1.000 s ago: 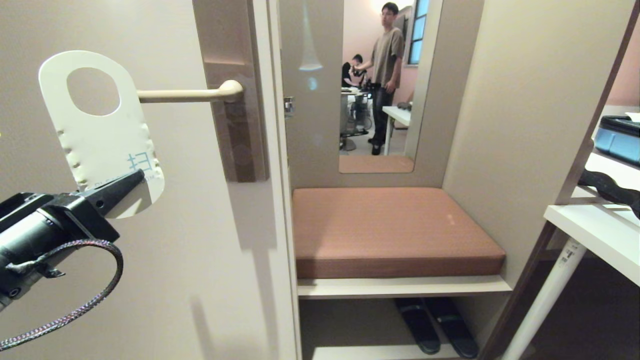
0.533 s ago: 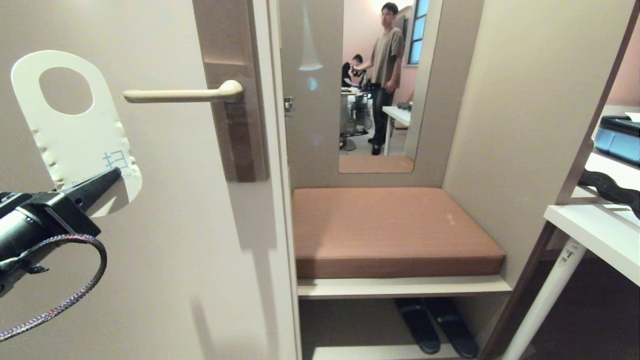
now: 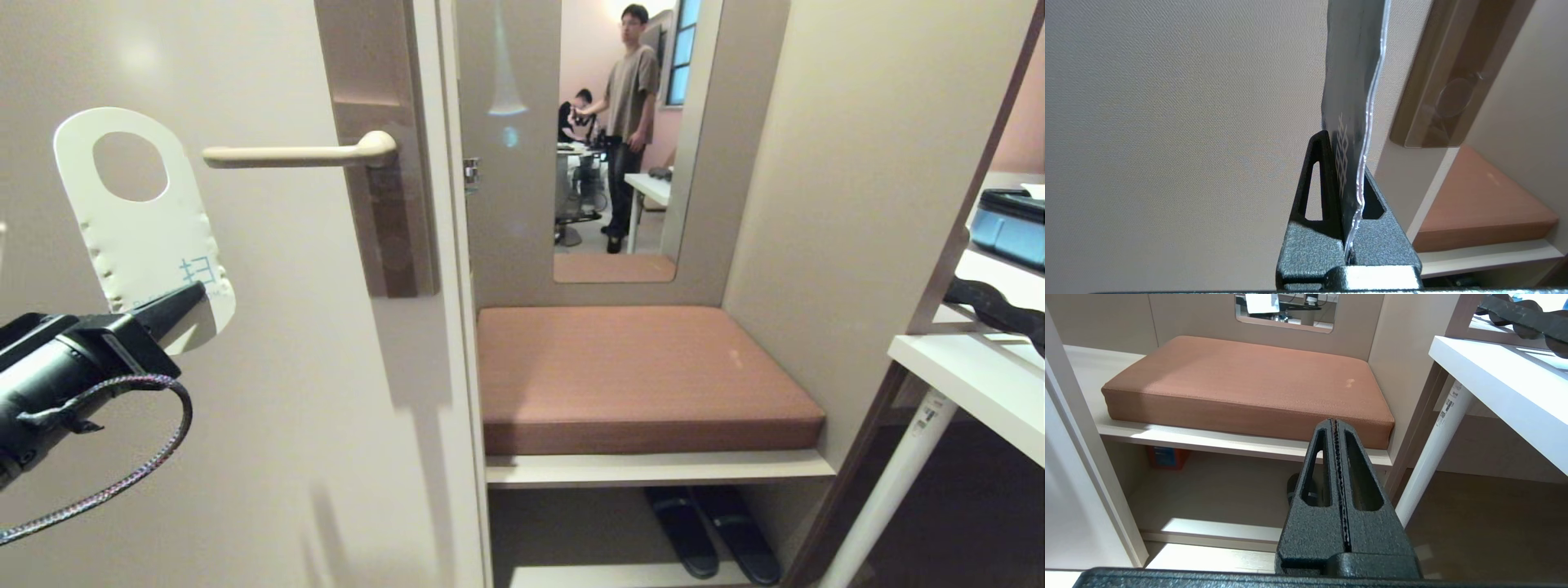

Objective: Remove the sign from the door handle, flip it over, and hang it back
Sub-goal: Hang the sign back with the other side facing out

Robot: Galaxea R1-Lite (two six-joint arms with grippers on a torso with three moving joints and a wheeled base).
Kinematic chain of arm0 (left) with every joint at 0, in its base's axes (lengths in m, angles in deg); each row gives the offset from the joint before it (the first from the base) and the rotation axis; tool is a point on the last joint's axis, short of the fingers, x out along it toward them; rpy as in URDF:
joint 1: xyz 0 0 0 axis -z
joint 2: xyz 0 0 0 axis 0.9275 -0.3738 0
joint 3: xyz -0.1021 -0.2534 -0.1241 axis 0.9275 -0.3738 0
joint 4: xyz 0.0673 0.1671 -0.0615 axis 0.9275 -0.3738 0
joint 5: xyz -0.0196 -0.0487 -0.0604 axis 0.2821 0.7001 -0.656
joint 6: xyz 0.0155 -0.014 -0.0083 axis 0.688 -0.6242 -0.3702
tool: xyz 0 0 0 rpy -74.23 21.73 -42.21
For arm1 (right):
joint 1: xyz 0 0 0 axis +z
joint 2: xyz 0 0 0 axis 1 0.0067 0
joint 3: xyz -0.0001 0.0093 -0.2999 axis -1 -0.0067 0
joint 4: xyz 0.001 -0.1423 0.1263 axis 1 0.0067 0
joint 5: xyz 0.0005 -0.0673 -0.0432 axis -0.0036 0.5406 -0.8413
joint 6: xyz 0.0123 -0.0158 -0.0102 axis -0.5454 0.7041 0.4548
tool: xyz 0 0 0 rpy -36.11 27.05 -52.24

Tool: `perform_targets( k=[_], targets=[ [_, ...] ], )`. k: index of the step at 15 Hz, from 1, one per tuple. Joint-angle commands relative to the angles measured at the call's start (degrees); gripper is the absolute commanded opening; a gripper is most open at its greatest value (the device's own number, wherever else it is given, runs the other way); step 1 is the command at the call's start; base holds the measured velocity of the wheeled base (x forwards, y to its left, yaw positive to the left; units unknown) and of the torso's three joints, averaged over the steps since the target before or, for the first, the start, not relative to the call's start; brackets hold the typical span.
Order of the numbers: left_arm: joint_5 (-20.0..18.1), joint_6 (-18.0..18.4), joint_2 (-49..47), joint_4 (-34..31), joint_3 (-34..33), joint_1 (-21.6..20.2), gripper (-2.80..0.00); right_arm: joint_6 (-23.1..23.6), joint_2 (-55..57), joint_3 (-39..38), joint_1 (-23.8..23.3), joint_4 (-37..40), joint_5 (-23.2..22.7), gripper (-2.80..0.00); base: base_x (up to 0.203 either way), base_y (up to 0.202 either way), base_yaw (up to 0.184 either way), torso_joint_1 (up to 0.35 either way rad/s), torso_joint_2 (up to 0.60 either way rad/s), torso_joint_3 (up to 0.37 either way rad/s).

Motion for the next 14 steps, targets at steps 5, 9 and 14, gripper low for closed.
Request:
perform_targets(
  k=[5, 9, 14],
  targets=[
    [-0.1, 1.0, -5.9, 3.5, 0.6, 0.3, -2.80, 0.0, 0.0, 0.0, 0.0, 0.0, 0.0, -2.80, 0.000, 0.000, 0.000, 0.000, 0.00, 0.000],
    [-0.1, 1.4, -8.2, 5.6, 0.7, 0.4, -2.80, 0.0, 0.0, 0.0, 0.0, 0.0, 0.0, -2.80, 0.000, 0.000, 0.000, 0.000, 0.00, 0.000],
    [-0.1, 1.9, -11.4, 5.8, 4.4, 0.7, -2.80, 0.0, 0.0, 0.0, 0.0, 0.0, 0.0, -2.80, 0.000, 0.000, 0.000, 0.000, 0.00, 0.000]
  ],
)
